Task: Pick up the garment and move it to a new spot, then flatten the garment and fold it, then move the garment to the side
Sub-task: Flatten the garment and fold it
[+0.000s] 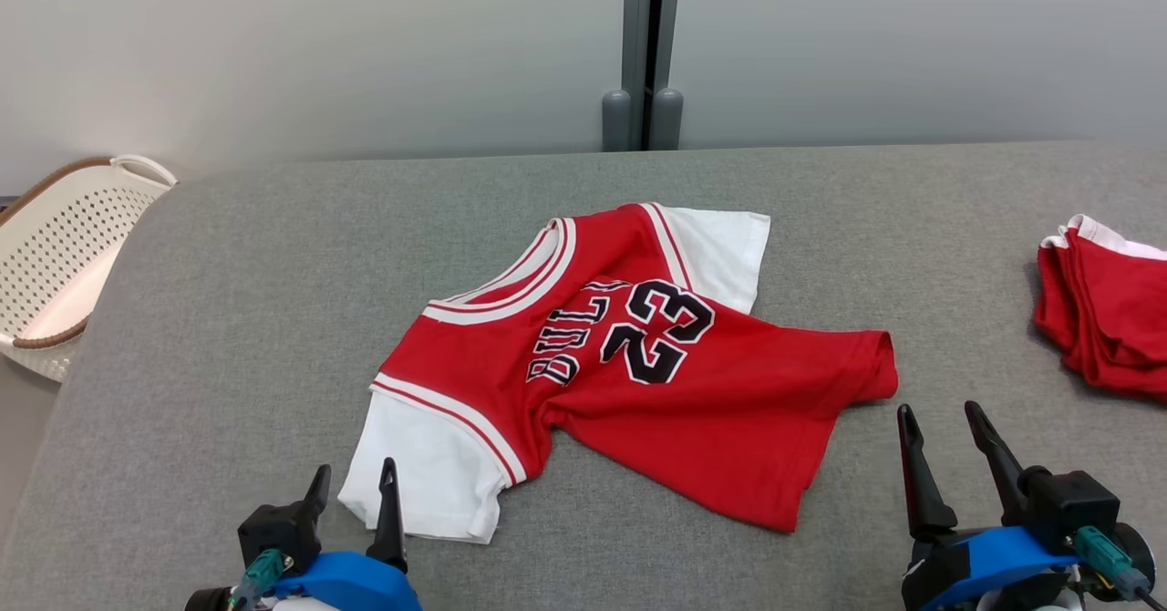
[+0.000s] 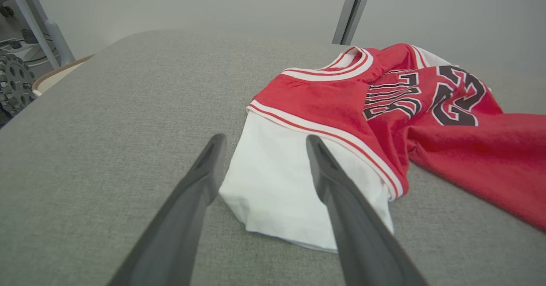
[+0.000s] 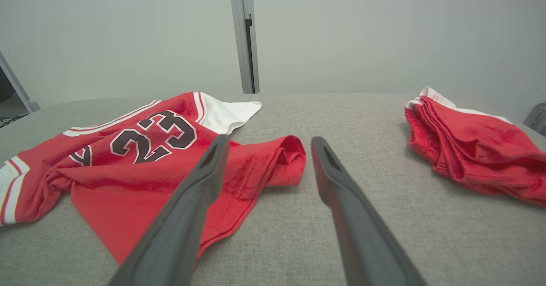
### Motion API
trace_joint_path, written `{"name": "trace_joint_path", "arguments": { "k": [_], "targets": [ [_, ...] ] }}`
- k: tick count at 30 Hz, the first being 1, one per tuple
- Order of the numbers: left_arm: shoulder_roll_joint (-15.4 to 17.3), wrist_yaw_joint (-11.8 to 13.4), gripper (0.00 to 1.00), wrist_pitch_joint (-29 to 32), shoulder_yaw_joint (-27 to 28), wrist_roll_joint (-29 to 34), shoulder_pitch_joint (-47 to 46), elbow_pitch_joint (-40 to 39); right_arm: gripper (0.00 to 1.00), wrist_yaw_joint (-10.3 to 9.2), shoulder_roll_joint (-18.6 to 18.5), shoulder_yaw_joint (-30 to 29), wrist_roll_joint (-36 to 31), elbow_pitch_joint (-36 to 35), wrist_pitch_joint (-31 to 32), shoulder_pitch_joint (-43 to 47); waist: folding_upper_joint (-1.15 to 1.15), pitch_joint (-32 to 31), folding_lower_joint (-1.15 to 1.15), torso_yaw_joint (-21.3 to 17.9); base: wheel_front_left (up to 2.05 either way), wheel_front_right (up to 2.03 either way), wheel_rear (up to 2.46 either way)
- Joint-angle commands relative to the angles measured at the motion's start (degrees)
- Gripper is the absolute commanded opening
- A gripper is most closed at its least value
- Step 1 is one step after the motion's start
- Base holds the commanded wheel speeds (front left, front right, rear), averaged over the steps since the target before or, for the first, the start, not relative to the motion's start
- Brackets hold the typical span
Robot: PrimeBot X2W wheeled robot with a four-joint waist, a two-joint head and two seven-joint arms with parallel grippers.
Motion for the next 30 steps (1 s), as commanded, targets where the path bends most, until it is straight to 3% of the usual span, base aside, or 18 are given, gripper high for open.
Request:
{"name": "trace_joint_path", "arguments": {
  "k": [1, 23, 30],
  "targets": [
    [-0.1, -0.3, 1.0, -0.5, 0.0, -0.2, -0.9, 0.4, 1.0, 0.01, -0.2, -0.2, -0.1, -0.1, -0.2, -0.2, 0.0, -0.1, 0.0, -0.1, 0.0, 0.0, 0.0],
    [-1.9, -0.9, 1.0, -3.0, 1.0, -0.5, -1.6, 3.3, 1.0, 0.01, -0.2, 0.8, 1.0, 0.2, -0.2, 1.2, 0.0, -2.5, 0.0, -0.5, 0.0, 0.0, 0.0],
    [-1.7, 0.4, 1.0, 3.2, 1.2, -2.4, -1.0, 7.0, 1.0, 0.01, -0.2, 2.6, 1.5, 0.9, -0.2, 1.6, 0.0, -1.7, 0.0, -0.6, 0.0, 0.0, 0.0]
  ]
}}
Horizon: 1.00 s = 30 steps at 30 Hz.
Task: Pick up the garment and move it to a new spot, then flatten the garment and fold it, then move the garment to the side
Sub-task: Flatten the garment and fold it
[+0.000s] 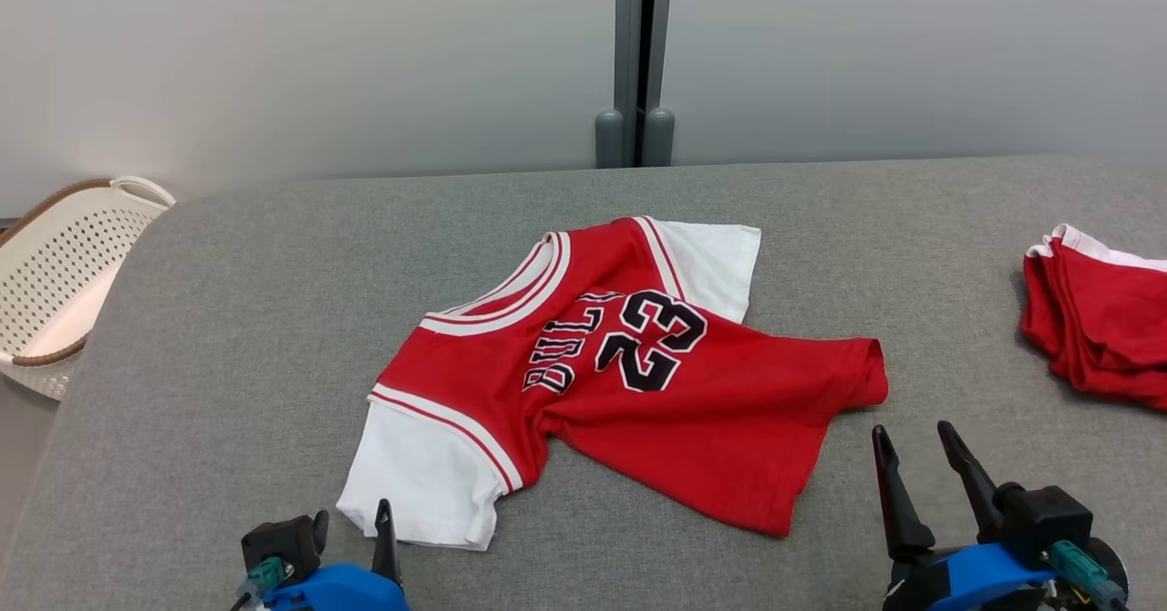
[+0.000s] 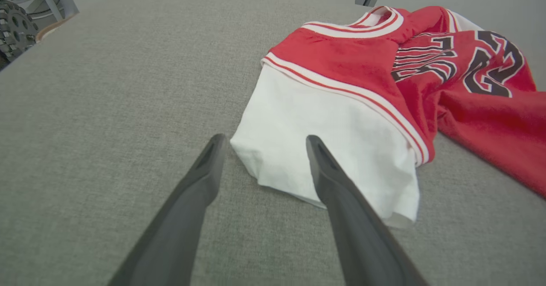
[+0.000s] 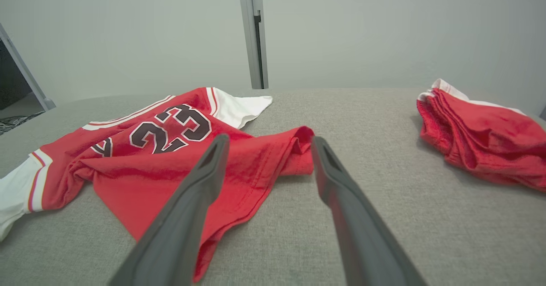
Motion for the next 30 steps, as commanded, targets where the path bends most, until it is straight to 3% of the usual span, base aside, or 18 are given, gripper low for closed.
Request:
{"name": "trace_joint_path", "arguments": {
  "k": [1, 12, 13, 14, 18, 30],
  "targets": [
    [0.1, 0.2, 1.0, 0.5, 0.2, -0.4, -0.5, 0.2, 1.0, 0.02, -0.2, 0.3, 0.1, 0.2, -0.2, 0.3, 0.0, 0.3, 0.0, -0.1, 0.0, 0.0, 0.0],
    [-0.9, -0.6, 1.0, 3.3, 1.7, -3.7, -4.7, 6.0, 1.0, 0.01, -0.2, 5.0, 0.5, 2.8, -0.2, -1.2, 0.0, 3.2, 0.0, -1.3, 0.0, 0.0, 0.0],
    [-0.9, -0.7, 0.81, 3.6, 1.7, -3.8, -5.1, 6.8, 1.0, 0.01, -0.2, 5.2, 0.5, 3.4, -0.1, -1.3, 0.0, 3.4, 0.0, -1.5, 0.0, 0.0, 0.0],
    [-1.1, -1.0, 0.53, 3.8, 1.7, -4.2, -5.5, 7.5, 1.0, 0.01, -0.2, 5.5, 0.6, 4.0, 0.2, -1.4, 0.0, 3.6, 0.0, -1.6, 0.0, 0.0, 0.0],
    [-1.5, -1.9, 0.02, 2.8, 2.1, -5.0, -6.9, 9.6, 1.0, 0.01, -0.2, 7.2, 1.2, 6.8, 0.4, -2.5, 0.0, 4.2, 0.0, -2.0, 0.0, 0.0, 0.0],
    [-2.5, -3.4, 0.0, -1.3, 0.8, -4.5, -10.4, 12.1, 1.0, 0.02, -0.2, 15.0, 6.5, 20.0, 2.2, -8.8, 0.0, 5.4, 0.0, -0.2, 0.0, 0.0, 0.0]
  ]
}}
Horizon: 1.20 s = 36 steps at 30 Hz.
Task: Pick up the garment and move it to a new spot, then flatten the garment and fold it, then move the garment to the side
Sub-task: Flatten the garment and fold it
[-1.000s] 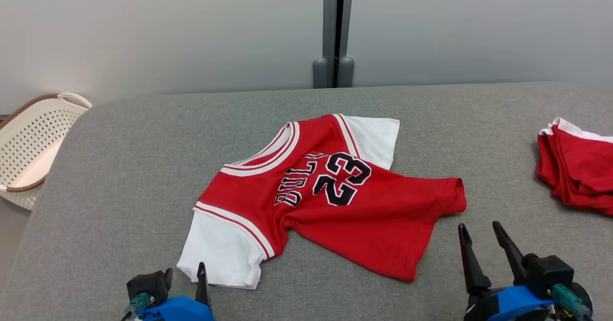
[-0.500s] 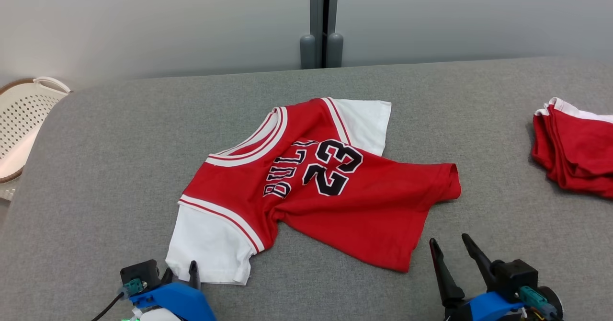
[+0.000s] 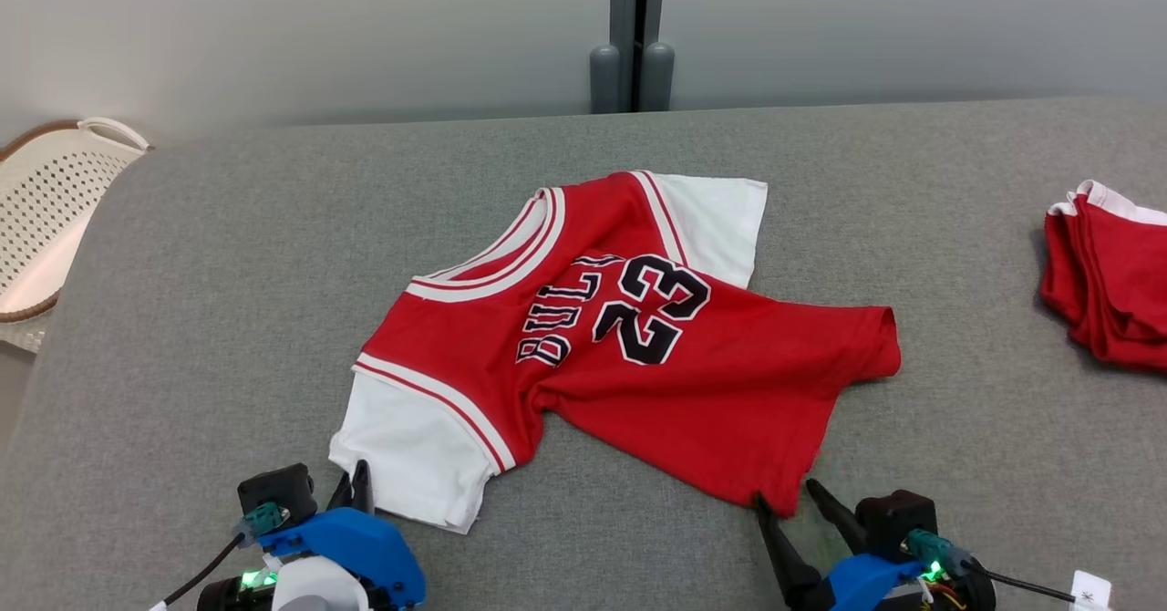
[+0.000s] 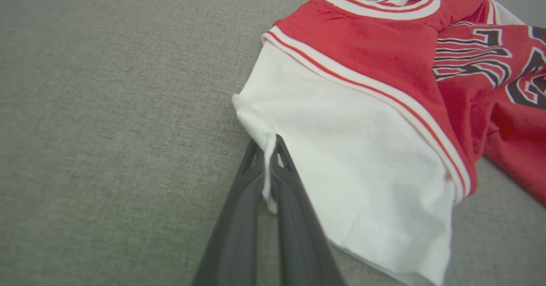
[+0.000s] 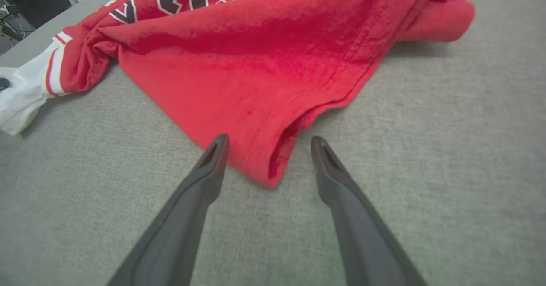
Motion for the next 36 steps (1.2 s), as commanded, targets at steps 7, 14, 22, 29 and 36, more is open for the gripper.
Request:
{"name": "trace_joint_path", "arguments": {
  "k": [7, 14, 22, 29, 36],
  "targets": [
    [-0.2, -0.6, 0.0, -1.6, -0.9, 0.6, -1.9, 0.0, 1.0, 0.02, -0.2, 2.6, 2.2, 8.3, 0.4, -4.1, 0.0, 0.2, 0.0, 1.2, 0.0, 0.0, 0.0],
    [-0.2, -0.6, 0.0, -2.2, -1.3, 0.6, -1.9, -0.2, 0.33, 0.03, -0.1, 5.4, 5.1, 11.2, -0.7, -5.9, 0.0, 0.2, 0.0, 1.2, 0.0, 0.0, 0.0],
    [0.3, -1.2, 0.0, -3.7, -0.9, 0.1, -1.3, -1.9, 0.0, 0.03, -0.1, 7.6, 9.1, 10.9, -1.9, -6.4, 0.0, -1.8, 0.0, 0.3, 0.0, 0.0, 0.0],
    [0.6, -2.5, 0.0, -4.8, 0.9, -1.4, -0.4, -8.9, 0.0, 0.03, -0.2, 6.6, 14.8, 3.1, -2.1, -4.7, 0.0, -5.8, 0.0, -1.4, 0.0, 0.0, 0.0],
    [1.7, -3.5, 0.0, -3.8, 3.9, -4.9, -0.1, -24.7, 0.0, 0.03, -0.2, -0.6, 11.4, -12.0, -2.1, -2.2, 0.0, -8.6, 0.0, -3.5, 0.0, 0.0, 0.0]
  ]
}}
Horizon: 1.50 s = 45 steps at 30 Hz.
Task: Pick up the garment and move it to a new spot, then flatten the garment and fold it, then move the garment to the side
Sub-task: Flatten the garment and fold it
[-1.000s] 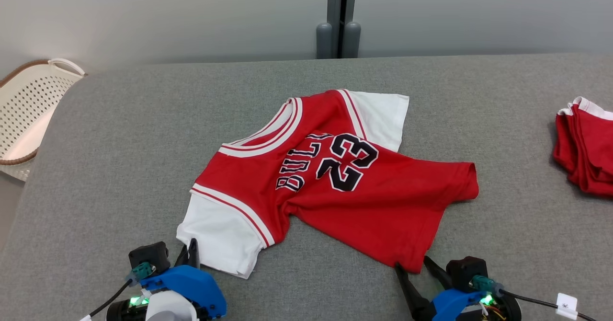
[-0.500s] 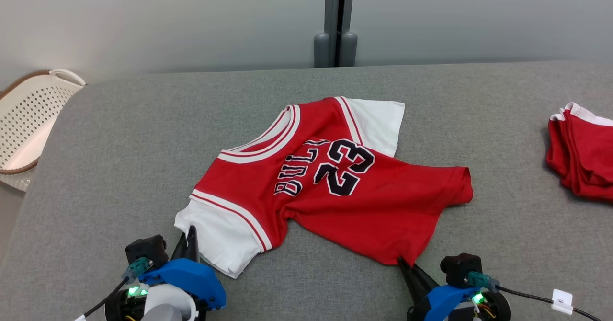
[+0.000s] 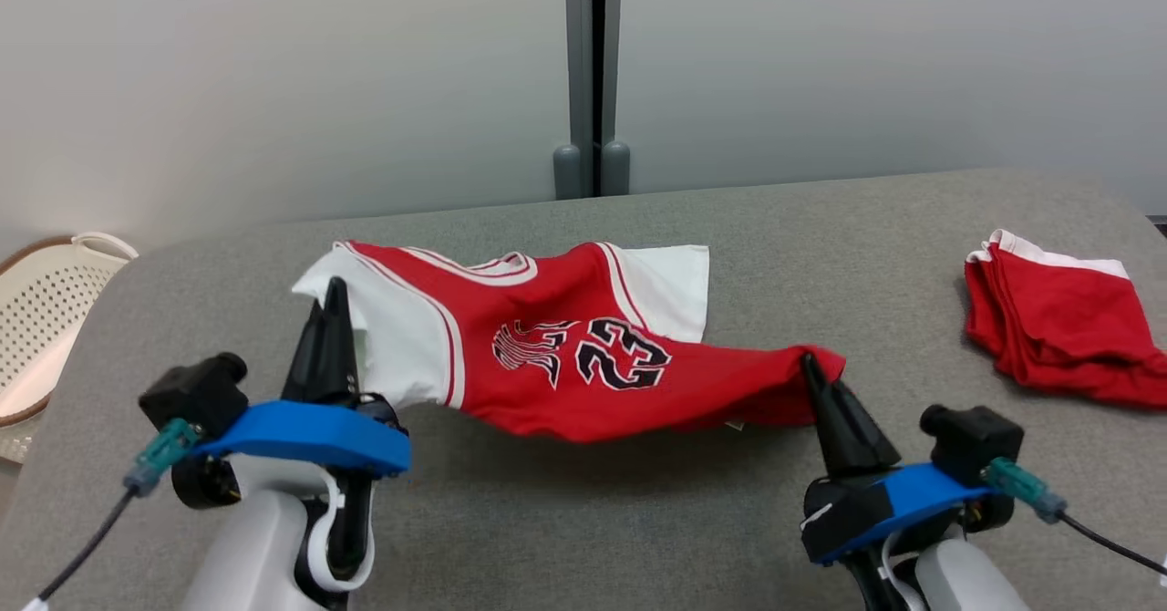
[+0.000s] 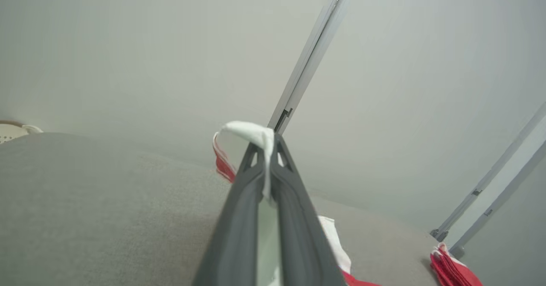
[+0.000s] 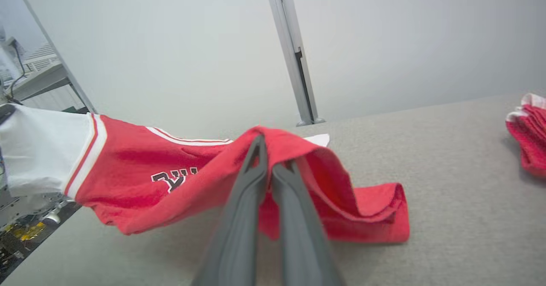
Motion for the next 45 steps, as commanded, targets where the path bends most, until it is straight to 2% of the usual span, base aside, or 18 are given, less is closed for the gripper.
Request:
{"name": "trace_joint_path", "arguments": {
  "k": [1, 10, 14, 18, 22, 27, 32, 34, 38, 41, 45],
  "targets": [
    [0.6, 0.0, 0.0, 0.4, 0.5, -0.4, 0.3, -2.4, 0.0, 0.03, -0.2, -1.0, -0.9, -2.2, -0.2, 0.8, 0.0, -0.9, 0.01, -0.9, 0.0, 0.0, 0.0],
    [4.1, 3.5, 0.0, 8.7, 4.0, -4.0, -1.9, -31.2, 0.0, 0.03, -2.2, -10.1, -6.9, -31.0, 9.1, 2.1, 0.0, -2.0, 0.01, -3.5, 0.0, 0.0, 0.0],
    [6.0, 5.2, 0.0, 13.5, 4.8, -4.9, -4.6, -40.9, 0.0, 0.03, -3.2, -14.2, -8.2, -42.5, 14.0, 0.8, 0.0, -1.6, 0.01, -4.1, 0.0, 0.0, 0.0],
    [7.9, 6.4, 0.0, 18.3, 4.2, -4.7, -8.4, -45.9, 0.0, 0.03, -3.9, -16.6, -8.6, -50.1, 18.9, -0.1, 0.0, -0.4, 0.01, -4.1, 0.0, 0.0, 0.0],
    [9.1, 7.0, 0.0, 22.2, 3.1, -4.3, -12.6, -45.0, 0.0, 0.03, -3.6, -17.2, -8.2, -52.2, 22.4, -0.9, 0.0, 1.9, 0.01, -3.7, 0.0, 0.0, 0.0],
    [9.5, 6.4, 0.0, 25.4, 1.3, -3.1, -21.1, -38.5, 0.0, 0.03, -2.9, -17.5, -4.1, -48.1, 25.0, -5.5, 0.0, 8.6, 0.01, -2.6, 0.0, 0.0, 0.0],
    [9.5, 5.1, 0.0, 26.5, -0.3, 0.1, -34.9, -27.8, 0.0, 0.03, -5.6, -15.9, -4.4, -37.4, 24.6, -19.3, 0.0, 16.7, 0.01, -1.8, 0.0, 0.0, 0.0],
    [9.9, 4.5, 0.0, 25.4, -1.3, 3.3, -41.7, -21.7, 0.0, 0.03, -6.8, -14.7, -5.5, -31.2, 23.7, -27.0, 0.0, 19.3, 0.01, -1.4, 0.0, 0.0, 0.0],
    [8.0, 4.9, 0.0, 21.3, -1.8, 7.1, -55.0, -8.8, 0.0, 0.03, -6.7, -12.9, -8.6, -17.4, 21.1, -42.5, 0.0, 23.8, 0.01, -1.1, 0.0, 0.0, 0.0],
    [6.4, 4.9, 0.0, 16.5, -2.2, 9.8, -63.5, -0.1, 0.0, 0.03, -5.8, -13.7, -12.2, -6.9, 17.6, -53.1, 0.0, 25.9, 0.01, -0.8, 0.0, 0.0, 0.0],
    [4.1, 4.3, 0.0, 10.2, -3.2, 12.0, -70.4, 9.5, 0.0, 0.03, -4.4, -15.9, -17.8, 5.0, 12.7, -62.6, 0.0, 29.2, 0.01, 0.5, 0.0, 0.0, 0.0]
  ]
}}
